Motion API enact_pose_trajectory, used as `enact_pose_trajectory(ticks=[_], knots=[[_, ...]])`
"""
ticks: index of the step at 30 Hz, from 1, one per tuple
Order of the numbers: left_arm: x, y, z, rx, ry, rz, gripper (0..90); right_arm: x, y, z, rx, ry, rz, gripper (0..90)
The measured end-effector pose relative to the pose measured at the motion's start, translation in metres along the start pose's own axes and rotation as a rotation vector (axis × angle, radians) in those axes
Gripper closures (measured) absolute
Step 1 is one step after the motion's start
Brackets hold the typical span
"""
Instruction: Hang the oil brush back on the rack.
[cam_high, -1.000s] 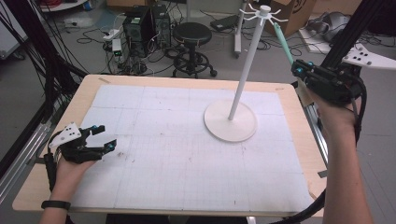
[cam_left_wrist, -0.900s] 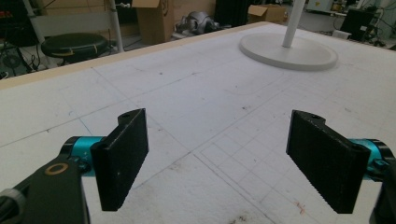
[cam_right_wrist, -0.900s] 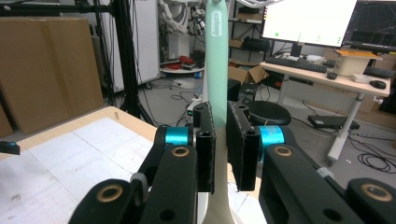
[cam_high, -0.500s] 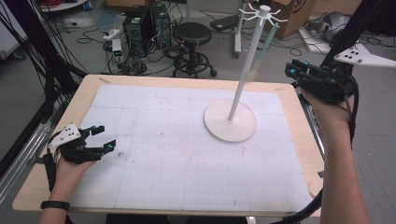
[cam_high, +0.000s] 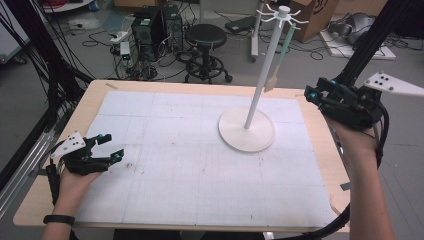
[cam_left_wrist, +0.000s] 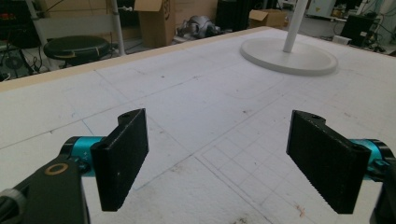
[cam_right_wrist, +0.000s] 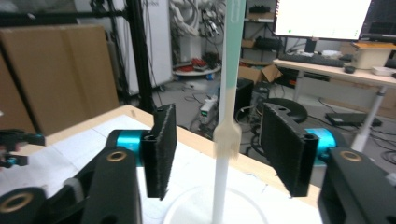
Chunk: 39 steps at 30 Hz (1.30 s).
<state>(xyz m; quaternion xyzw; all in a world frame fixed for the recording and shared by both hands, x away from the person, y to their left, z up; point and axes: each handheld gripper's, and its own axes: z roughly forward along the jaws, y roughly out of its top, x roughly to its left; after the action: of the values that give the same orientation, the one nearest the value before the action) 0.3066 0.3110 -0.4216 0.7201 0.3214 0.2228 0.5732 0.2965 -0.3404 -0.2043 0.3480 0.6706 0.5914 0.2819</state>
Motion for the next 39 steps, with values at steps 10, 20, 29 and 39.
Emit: enact_pose_trajectory(ticks=[10,20,29,39], knots=[[0.000,-0.001,-0.003,0.010,0.007,0.000,21.3,0.004,-0.069,-0.012,-0.018,-0.006,0.035,29.0],[0.001,-0.002,-0.004,0.011,0.015,0.001,21.1,0.009,-0.137,-0.010,0.012,-0.011,0.072,19.1],[0.002,-0.004,-0.005,0.014,0.026,-0.007,21.0,0.008,-0.186,0.003,0.081,0.013,0.080,15.4],[0.002,-0.005,-0.006,0.011,0.028,-0.008,21.0,0.005,-0.208,0.013,0.150,-0.006,0.081,14.6]])
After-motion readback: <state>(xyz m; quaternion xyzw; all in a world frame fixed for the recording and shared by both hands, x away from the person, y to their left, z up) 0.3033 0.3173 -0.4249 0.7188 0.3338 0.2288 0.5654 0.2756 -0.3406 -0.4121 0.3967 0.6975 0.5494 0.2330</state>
